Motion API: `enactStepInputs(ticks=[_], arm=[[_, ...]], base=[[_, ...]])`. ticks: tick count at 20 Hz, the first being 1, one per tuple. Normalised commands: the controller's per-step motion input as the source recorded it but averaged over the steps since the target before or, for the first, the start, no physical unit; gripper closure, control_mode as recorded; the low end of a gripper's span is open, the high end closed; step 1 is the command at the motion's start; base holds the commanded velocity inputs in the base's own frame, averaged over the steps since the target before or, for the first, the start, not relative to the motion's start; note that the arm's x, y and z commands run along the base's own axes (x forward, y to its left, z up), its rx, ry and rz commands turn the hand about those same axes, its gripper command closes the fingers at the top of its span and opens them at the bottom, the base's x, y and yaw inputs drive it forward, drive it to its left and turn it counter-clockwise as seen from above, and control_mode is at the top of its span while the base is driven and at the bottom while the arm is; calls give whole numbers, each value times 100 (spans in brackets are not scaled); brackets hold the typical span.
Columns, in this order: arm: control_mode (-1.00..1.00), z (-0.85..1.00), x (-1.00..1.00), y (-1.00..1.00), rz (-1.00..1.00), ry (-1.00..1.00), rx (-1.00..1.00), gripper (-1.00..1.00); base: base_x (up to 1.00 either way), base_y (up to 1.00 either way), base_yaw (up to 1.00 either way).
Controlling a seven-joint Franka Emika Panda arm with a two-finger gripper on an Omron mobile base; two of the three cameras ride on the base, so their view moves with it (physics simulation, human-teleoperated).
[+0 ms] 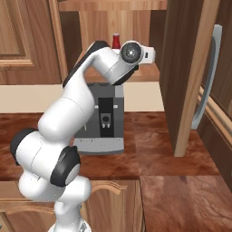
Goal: Collect the turmeric, ketchup, and shaker from the cabinet and place them next to the stove.
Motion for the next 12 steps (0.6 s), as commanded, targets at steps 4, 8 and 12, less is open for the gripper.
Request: enactStepInputs(ticks=[4,8,12], arm=[[-100,-11,1,-13,0,0,0,-100],[-100,-11,0,-11,0,0,0,-100],[-100,-9,2,-2,0,0,0,-100]], base=[[0,0,0],[0,0,0],[0,0,0]])
